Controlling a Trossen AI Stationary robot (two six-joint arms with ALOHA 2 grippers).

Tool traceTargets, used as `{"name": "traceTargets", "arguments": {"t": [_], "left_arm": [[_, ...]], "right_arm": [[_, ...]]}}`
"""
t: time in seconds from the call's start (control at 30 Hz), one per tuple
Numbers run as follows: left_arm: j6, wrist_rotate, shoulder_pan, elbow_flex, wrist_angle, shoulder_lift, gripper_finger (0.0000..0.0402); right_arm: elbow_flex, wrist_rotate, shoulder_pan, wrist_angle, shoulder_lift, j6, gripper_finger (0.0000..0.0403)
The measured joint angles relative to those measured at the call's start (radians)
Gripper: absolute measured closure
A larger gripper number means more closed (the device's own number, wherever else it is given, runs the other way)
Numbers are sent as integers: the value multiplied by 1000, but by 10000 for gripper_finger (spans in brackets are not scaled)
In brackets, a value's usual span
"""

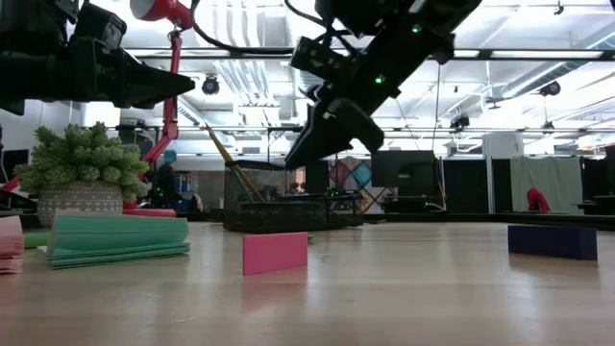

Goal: Pick and place office supplies into organizer
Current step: Put the left blue binder clip into the black desk organizer

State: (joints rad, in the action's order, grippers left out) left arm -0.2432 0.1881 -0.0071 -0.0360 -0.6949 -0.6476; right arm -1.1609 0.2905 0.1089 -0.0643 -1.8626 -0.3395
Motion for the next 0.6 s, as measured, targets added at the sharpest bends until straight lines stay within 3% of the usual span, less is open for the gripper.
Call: {"name": "traceTargets", "arguments": {"t": [0.47, 0.6], "left_arm": [[0, 0, 0, 0, 0, 0, 259], [0, 1, 0, 0, 0, 0, 259]], "right_arm": [[-101, -16, -133, -93, 1, -218, 353], [-123, -110, -165, -85, 2, -179, 353]]}}
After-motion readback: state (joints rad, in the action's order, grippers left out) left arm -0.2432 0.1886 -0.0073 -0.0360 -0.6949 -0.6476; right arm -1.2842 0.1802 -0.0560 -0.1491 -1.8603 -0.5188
